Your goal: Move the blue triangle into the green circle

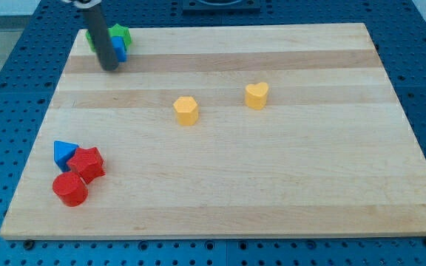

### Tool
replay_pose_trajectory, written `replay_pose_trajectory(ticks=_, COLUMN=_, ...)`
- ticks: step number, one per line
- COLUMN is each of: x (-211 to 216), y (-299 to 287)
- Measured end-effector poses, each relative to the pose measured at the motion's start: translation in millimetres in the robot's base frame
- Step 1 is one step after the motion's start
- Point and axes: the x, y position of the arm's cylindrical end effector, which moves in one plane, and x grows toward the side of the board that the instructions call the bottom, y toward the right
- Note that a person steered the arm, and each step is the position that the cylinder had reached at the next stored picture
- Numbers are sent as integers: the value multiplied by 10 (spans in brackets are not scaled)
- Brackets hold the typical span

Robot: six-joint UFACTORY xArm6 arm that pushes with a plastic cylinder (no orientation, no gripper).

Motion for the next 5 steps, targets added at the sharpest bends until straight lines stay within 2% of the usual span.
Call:
replay_pose_trajectory(ticks=1, x=677, y=-475)
replay_pose_trajectory(ticks=3, x=1919, y=-540)
replay_pose_trajectory(ticks=4, x=2354, y=-72)
replay_pose_trajectory(ticks=5, x=2275, y=332)
